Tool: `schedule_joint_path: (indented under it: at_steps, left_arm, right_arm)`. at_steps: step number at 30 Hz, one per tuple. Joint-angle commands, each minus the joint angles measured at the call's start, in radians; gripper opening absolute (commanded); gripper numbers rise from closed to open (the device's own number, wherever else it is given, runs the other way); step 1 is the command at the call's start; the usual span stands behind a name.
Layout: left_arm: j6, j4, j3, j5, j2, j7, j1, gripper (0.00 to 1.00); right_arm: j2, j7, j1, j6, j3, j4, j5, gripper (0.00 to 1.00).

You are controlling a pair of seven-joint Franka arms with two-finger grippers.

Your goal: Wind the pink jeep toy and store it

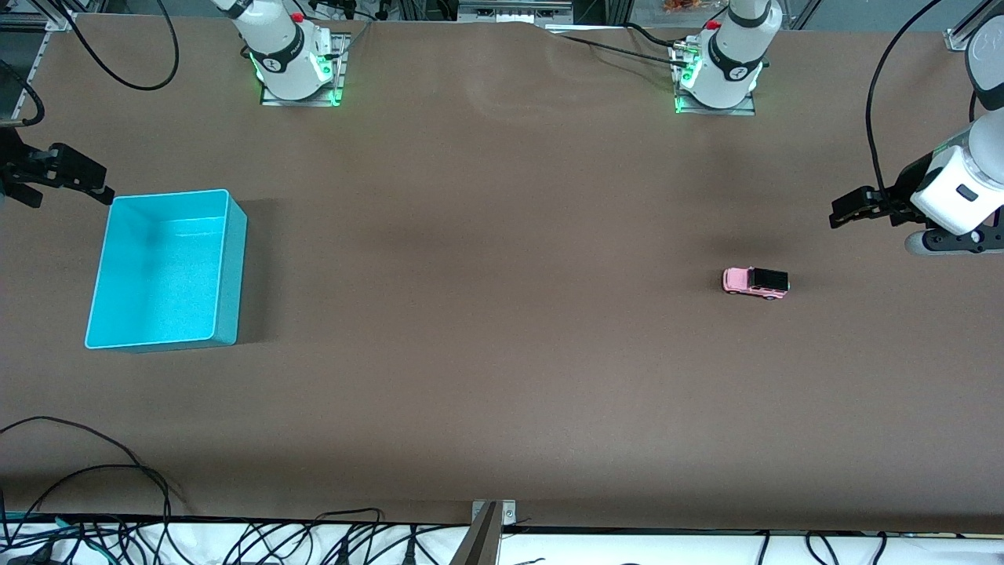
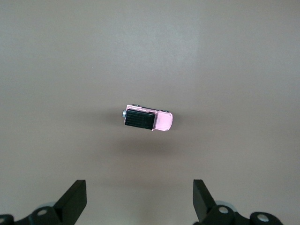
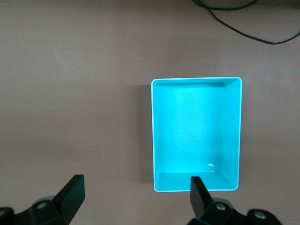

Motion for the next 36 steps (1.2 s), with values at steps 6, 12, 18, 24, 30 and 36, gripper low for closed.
schedule_joint_path:
  at_steps: [6,12,18,24,30,36]
  left_arm:
    - [0.005,0.002,-0.001,-0.006,0.002,0.003,0.003,1.00]
    - [0.005,0.004,-0.001,-0.008,0.002,0.003,0.003,1.00]
    - [0.005,0.007,-0.001,-0.008,0.004,0.003,0.003,1.00]
    - [0.005,0.013,0.001,-0.006,0.008,-0.008,0.003,1.00]
    - [0.005,0.014,0.005,-0.004,0.034,-0.032,0.006,1.00]
    - [0.007,0.014,0.007,-0.004,0.063,-0.227,0.010,1.00]
  right_arm:
    - [0.007,-0.007,-0.003,-0.009,-0.003,0.021,0.017,1.00]
    - [0.007,-0.007,-0.002,-0.011,-0.001,0.021,0.016,1.00]
    - [0.007,-0.007,-0.003,-0.009,-0.003,0.021,0.016,1.00]
    - [0.007,-0.007,-0.003,-0.009,-0.003,0.021,0.017,1.00]
    - [0.007,-0.008,-0.003,-0.014,-0.003,0.021,0.016,1.00]
    - [0.007,-0.010,-0.003,-0.014,-0.003,0.021,0.016,1.00]
